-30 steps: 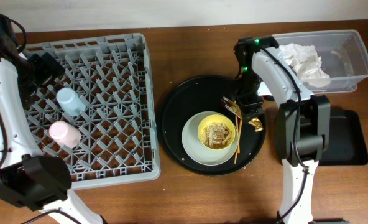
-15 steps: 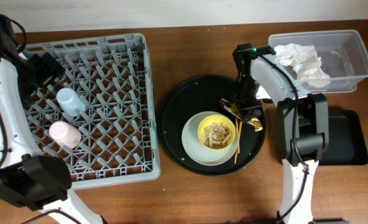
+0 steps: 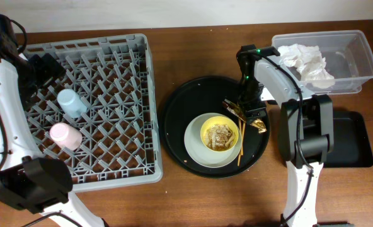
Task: Sort waste into correct bins and load items into the dishwasher rack
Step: 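Grasp the gold wrapper with the right gripper and lift it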
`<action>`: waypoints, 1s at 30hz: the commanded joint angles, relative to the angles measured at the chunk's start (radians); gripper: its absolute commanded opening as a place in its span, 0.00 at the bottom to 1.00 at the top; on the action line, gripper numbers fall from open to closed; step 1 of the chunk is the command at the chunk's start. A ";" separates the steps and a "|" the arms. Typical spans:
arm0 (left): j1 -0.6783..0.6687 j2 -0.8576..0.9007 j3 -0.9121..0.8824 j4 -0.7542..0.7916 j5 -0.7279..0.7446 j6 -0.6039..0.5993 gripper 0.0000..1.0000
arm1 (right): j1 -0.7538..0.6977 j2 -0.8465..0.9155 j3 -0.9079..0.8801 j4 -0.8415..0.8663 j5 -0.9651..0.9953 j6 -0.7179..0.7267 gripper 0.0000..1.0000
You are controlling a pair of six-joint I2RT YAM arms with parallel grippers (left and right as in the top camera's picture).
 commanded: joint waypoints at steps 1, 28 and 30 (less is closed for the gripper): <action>0.004 -0.008 0.005 0.002 -0.004 0.012 0.99 | 0.005 0.013 -0.013 -0.010 0.015 0.000 0.79; 0.004 -0.008 0.005 0.002 -0.004 0.012 0.99 | -0.043 -0.060 0.053 -0.243 0.151 -0.335 0.99; 0.004 -0.008 0.005 0.002 -0.004 0.012 0.99 | -0.053 -0.061 0.047 -0.235 0.161 -0.457 0.99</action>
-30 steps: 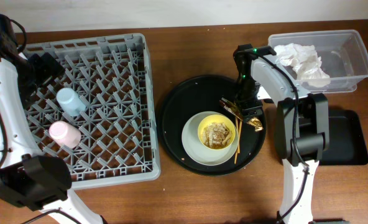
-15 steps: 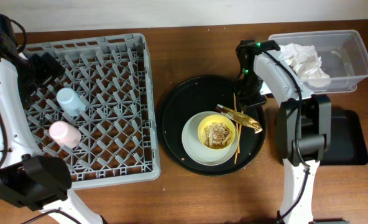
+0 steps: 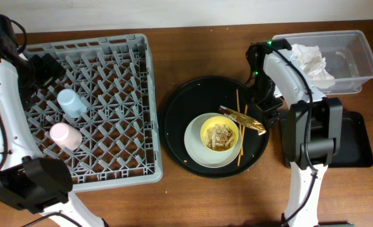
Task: Sort waste into correct bins and load items into the dishwasher rack
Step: 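Grasp the gold wrapper with the right gripper and lift it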
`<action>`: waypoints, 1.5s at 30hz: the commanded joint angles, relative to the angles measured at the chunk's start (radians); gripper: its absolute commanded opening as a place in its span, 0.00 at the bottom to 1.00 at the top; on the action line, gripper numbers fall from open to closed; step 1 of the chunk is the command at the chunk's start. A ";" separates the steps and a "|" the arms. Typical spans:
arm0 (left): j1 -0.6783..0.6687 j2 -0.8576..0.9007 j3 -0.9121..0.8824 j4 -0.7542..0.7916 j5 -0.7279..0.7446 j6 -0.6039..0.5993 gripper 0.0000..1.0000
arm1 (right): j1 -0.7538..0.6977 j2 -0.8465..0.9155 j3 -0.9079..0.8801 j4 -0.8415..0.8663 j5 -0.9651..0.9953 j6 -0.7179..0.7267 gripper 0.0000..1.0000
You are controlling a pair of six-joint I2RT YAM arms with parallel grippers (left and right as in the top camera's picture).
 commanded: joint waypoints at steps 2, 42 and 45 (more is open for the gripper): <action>0.004 -0.008 0.005 0.002 -0.004 0.012 0.99 | -0.026 -0.053 -0.016 0.043 0.056 -0.383 0.99; 0.004 -0.008 0.005 0.002 -0.004 0.012 0.99 | -0.020 -0.307 -0.549 0.471 -0.181 0.479 0.85; 0.004 -0.008 0.005 0.002 -0.004 0.012 0.99 | -0.014 -0.286 -0.549 0.517 -0.121 0.494 0.86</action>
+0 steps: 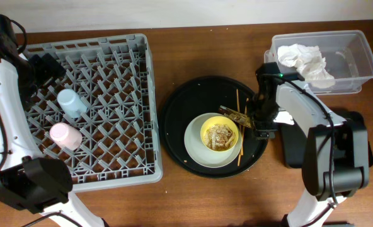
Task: Sort waste into correct bins and load items into the dishwasher rack
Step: 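Grasp the gold wrapper with the right gripper and lift it, then carry the gold wrapper to the clear bin and release it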
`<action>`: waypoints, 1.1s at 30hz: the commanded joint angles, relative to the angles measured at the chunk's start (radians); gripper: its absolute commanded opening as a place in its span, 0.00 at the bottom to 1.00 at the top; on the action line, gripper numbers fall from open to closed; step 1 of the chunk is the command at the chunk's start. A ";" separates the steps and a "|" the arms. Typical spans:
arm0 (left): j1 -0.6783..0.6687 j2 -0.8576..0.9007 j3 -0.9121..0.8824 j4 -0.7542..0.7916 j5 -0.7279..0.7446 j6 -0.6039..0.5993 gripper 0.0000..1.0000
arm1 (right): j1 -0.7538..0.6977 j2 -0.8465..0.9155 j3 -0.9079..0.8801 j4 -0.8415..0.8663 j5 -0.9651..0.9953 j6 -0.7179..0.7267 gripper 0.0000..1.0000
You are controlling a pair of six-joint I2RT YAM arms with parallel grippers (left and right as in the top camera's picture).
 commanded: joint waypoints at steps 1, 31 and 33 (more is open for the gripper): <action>0.004 -0.008 0.005 0.002 -0.004 0.012 1.00 | 0.008 0.043 -0.009 0.030 0.080 0.092 0.86; 0.004 -0.008 0.005 0.002 -0.004 0.012 0.99 | -0.074 -0.077 0.447 -0.185 0.172 -0.145 0.04; 0.004 -0.008 0.005 0.002 -0.004 0.012 0.99 | -0.117 -0.077 0.498 -0.109 0.187 -0.268 0.04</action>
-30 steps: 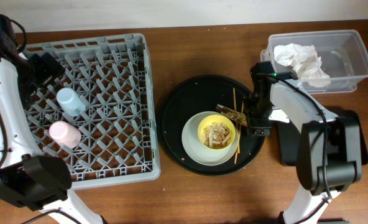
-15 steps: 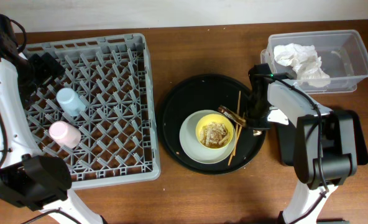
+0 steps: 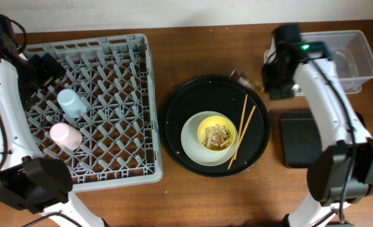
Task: Sort waste into correct bins and load items into the dishwasher rack
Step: 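Carry the gold wrapper to the clear bin and release it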
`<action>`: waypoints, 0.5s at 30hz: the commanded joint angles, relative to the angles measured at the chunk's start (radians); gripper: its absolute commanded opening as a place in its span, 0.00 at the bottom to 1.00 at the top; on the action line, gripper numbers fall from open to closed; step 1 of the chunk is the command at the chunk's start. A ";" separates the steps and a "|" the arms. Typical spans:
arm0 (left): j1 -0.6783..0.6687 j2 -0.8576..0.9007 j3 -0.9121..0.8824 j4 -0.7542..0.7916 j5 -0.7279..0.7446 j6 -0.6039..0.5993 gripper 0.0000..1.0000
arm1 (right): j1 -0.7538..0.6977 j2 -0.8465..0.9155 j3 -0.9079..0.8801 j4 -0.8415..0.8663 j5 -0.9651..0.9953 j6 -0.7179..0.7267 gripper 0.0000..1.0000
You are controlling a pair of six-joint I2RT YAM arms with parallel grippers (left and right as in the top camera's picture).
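Observation:
My right gripper (image 3: 264,84) hangs over the far right rim of the black tray (image 3: 174,120), shut on a crumpled gold wrapper (image 3: 244,78) that sticks out to its left. On the tray, a yellow bowl of food scraps (image 3: 217,134) sits on a white plate (image 3: 193,142), with two wooden chopsticks (image 3: 242,129) lying beside it. A grey dishwasher rack (image 3: 111,107) on the left holds a pale blue cup (image 3: 70,101) and a pink cup (image 3: 65,135). My left gripper (image 3: 46,67) rests over the rack's far left; its jaws are unclear.
A clear plastic bin (image 3: 350,60) stands at the far right, partly covered by my right arm. A black bin (image 3: 303,139) sits in front of it, right of the tray. Bare wooden table lies between rack and tray.
My right gripper was down on the tray at the wrapper beside the bowl. Now it is at the tray's far right rim holding the wrapper. The chopsticks have shifted and now lie together right of the bowl.
The right gripper was first at the gold wrapper on the tray's right side. Then it stood at the tray's rim, the wrapper lying by the bowl. It was back down on the wrapper afterwards, and now holds it clear of the tray near the clear bin. The left arm stayed still.

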 commanded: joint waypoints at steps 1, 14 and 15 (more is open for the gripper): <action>0.004 -0.008 0.005 0.001 -0.004 0.012 0.99 | -0.090 -0.023 0.090 0.124 0.059 -0.262 0.04; 0.004 -0.008 0.005 0.001 -0.004 0.012 0.99 | -0.369 0.113 0.092 0.474 0.050 -0.665 0.49; 0.004 -0.008 0.005 0.001 -0.003 0.012 1.00 | -0.380 0.124 0.092 0.486 0.031 -0.709 0.69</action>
